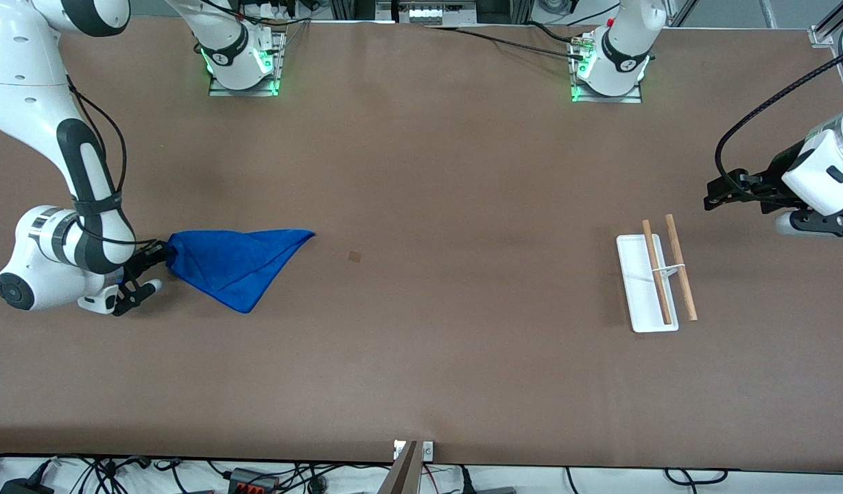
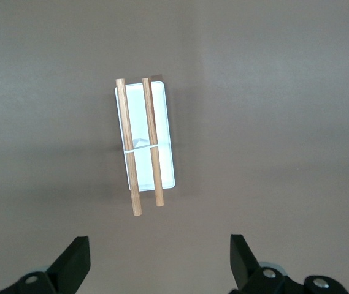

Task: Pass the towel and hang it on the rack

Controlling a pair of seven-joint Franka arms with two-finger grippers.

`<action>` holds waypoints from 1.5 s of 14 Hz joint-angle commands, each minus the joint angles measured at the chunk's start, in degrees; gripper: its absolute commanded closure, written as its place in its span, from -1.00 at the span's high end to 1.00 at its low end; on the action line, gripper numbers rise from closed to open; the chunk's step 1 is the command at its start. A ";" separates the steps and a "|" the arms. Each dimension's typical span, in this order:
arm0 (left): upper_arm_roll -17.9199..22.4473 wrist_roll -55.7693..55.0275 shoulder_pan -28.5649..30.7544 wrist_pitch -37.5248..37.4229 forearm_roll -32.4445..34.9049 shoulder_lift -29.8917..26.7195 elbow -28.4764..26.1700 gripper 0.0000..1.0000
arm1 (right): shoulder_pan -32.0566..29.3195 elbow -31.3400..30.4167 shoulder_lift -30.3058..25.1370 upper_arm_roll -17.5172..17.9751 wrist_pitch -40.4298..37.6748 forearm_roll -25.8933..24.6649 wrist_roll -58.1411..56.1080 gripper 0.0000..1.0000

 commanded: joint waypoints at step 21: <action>-0.02 2.76 0.98 -0.59 -2.09 -0.78 -0.57 1.00 | 23.83 19.74 -16.58 2.72 -19.23 7.70 14.10 -1.00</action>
